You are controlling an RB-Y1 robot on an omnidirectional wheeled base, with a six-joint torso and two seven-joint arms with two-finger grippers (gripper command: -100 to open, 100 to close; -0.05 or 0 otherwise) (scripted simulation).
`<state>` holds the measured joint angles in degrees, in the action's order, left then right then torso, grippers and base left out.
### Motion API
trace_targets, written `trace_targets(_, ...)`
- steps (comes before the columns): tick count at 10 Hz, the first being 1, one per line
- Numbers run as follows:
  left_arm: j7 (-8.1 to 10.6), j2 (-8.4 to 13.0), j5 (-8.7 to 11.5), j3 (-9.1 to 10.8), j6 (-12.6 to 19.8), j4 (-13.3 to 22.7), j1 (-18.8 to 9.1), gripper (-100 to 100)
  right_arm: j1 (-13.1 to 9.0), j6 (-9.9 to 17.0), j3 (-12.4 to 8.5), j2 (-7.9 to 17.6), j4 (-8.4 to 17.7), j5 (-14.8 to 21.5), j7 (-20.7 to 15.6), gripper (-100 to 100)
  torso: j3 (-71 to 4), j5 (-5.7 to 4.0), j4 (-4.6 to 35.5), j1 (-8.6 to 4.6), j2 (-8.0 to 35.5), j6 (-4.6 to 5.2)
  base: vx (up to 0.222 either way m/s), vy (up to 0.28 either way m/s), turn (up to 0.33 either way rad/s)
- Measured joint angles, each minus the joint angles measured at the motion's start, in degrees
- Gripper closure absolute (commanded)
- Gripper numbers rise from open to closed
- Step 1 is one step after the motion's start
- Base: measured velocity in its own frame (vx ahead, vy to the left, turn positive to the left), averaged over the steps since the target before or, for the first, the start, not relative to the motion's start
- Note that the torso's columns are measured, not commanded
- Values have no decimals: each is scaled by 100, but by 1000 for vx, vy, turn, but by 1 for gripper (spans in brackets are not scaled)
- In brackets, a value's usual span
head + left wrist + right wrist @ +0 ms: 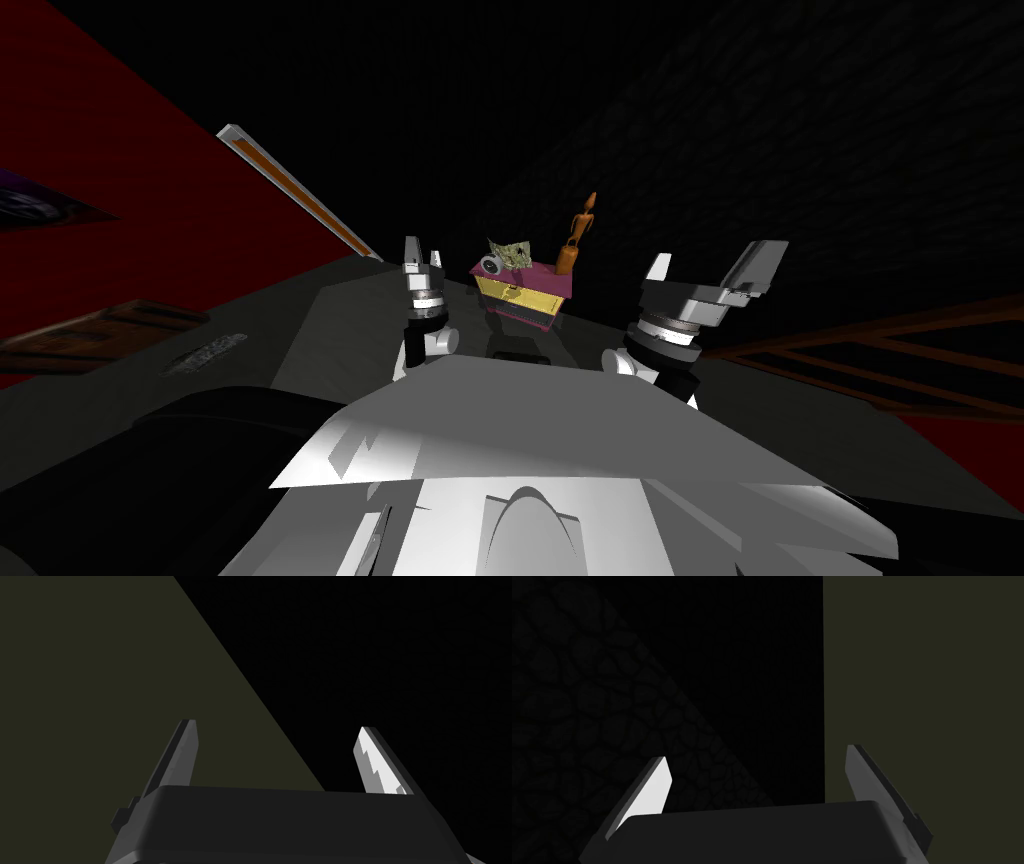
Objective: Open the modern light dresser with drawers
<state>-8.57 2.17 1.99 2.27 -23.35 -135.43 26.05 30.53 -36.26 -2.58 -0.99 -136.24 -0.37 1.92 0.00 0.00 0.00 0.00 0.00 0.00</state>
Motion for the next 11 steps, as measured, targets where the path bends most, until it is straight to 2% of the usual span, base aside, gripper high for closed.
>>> trace_targets(2, 0, 0, 0, 0, 0, 0, 0, 0, 0, 0, 0, 0, 0, 0, 0, 0, -1200, 0, 600, 0, 597, 0, 0, 0, 0)
trace_targets(9, 0, 0, 0, 0, -1, -2, 0, 0, 0, 0, 0, 0, -2, 0, 0, 0, -7073, 0, 3537, 0, 3539, 0, 0, 0, 0)
trace_targets(10, 0, 0, 0, 0, -1, -2, 0, -100, 0, -1, 0, 0, -2, 0, 0, 0, -7919, 0, 3960, 0, 3962, 0, 29, -3, -11)
trace_targets(11, -12, 75, -13, -18, -27, 84, -27, -100, 0, 0, 0, 0, 0, 0, 0, 0, -8317, 0, 4147, 0, 4148, 0, 36, -5, -11)
